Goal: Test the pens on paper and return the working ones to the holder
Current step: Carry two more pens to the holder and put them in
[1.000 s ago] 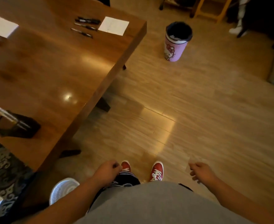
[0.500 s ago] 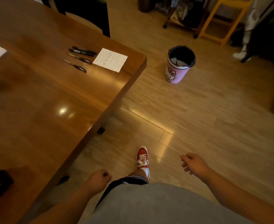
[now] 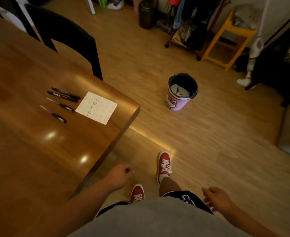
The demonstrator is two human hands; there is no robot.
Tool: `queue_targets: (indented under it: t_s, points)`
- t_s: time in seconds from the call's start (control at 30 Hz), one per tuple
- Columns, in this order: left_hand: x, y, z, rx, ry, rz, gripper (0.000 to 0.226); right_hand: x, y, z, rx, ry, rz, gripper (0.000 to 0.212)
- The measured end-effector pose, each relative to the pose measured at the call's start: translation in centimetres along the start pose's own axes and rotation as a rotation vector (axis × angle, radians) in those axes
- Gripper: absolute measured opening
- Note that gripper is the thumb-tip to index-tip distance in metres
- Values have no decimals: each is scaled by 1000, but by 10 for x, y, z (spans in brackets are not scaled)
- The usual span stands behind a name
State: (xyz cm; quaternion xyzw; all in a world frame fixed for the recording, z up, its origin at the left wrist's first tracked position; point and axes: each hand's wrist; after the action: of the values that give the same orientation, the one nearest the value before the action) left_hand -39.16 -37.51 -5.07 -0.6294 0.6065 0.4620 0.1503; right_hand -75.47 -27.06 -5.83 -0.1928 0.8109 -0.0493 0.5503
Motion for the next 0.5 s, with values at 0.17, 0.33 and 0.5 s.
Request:
queue_targets:
  t_s: [0.17, 0.33, 0.5]
  points:
    - [22, 22, -41, -117, 82, -92, 12, 43, -110, -27, -251, -34, -242, 33]
    - [10, 34, -74, -366, 274, -213, 9, 49, -250, -10, -447, -223, -574, 22]
    - [-8, 42, -97, -595, 445, -320, 11, 24, -374, 41, -562, -469, -875, 15]
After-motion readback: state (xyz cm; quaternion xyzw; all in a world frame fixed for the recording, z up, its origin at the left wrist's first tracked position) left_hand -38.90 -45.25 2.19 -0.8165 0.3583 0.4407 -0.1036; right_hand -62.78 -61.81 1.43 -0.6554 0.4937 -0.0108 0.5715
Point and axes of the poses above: each hand's wrist, its own x-axis towards the middle knuckle, its own z-axis out of the palm, y = z × x, and after that the axes turned 9 degrees about x, right-handed
